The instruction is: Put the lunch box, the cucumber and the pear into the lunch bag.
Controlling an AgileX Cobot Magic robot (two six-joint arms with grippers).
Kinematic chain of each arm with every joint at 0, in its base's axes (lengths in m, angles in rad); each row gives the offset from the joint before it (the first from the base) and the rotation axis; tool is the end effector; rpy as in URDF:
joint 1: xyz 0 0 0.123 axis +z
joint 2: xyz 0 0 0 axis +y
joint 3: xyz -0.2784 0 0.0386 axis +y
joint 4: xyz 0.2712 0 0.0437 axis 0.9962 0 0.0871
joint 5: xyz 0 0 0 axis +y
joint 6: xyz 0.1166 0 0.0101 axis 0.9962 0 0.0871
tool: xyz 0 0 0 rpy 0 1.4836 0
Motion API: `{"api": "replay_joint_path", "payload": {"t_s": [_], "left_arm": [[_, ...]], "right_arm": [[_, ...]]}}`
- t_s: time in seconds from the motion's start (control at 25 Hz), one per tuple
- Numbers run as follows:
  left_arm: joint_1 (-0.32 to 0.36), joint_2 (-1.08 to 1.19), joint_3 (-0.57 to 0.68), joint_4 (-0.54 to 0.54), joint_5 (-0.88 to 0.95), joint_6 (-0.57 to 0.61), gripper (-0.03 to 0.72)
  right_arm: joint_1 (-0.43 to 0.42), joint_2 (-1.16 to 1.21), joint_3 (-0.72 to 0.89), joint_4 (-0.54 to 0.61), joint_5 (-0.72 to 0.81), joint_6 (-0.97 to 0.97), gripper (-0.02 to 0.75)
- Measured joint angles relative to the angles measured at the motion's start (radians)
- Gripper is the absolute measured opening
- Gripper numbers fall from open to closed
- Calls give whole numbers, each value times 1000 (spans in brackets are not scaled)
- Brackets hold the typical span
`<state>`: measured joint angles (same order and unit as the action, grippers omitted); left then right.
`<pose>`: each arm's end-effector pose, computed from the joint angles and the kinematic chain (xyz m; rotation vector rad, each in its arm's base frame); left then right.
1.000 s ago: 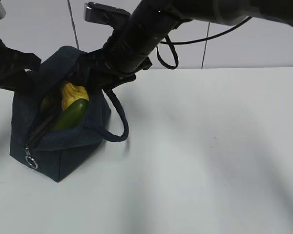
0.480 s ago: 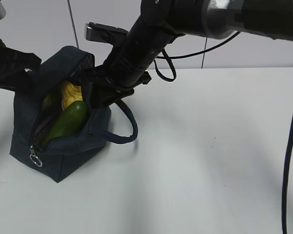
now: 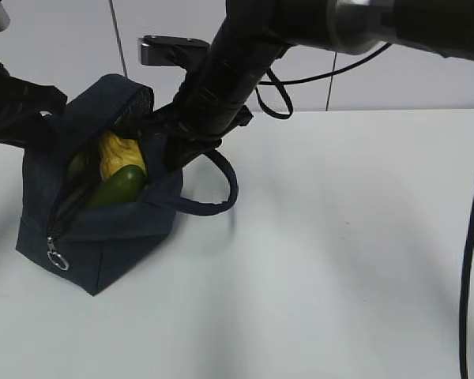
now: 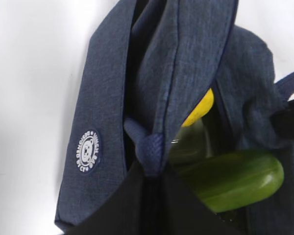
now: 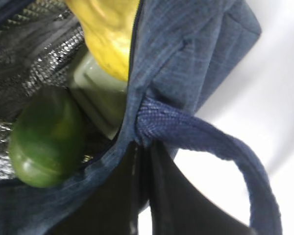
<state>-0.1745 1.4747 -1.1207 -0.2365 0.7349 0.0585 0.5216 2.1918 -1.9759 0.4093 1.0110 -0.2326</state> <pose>0.3364 -0.0780 0.2543 0.1330 2.5672 -0.3135 0.4290 0.2921 0.2133 -0.8152 2.5847 0.6203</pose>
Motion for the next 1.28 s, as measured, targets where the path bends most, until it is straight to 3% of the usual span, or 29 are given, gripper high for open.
{"api": "replay_joint_path", "payload": {"t_s": [0.24,0.44,0.56,0.8,1.28], "left_arm": [[-1,0,0,-20,16,0,3],[-6,0,0,-138,21,57,3],[-39,0,0,-202,22,112,3],[-144,0,0,-218,12,124,3],[-253,0,1,-307,-68,124,3]], "right_arm": [[0,-29,-33,-121,40,31,13],[0,-55,-35,-255,110,55,12],[0,-61,-36,-305,148,64,12],[-13,-73,-39,-385,209,87,11],[-82,-152,-39,-468,246,104,10]]}}
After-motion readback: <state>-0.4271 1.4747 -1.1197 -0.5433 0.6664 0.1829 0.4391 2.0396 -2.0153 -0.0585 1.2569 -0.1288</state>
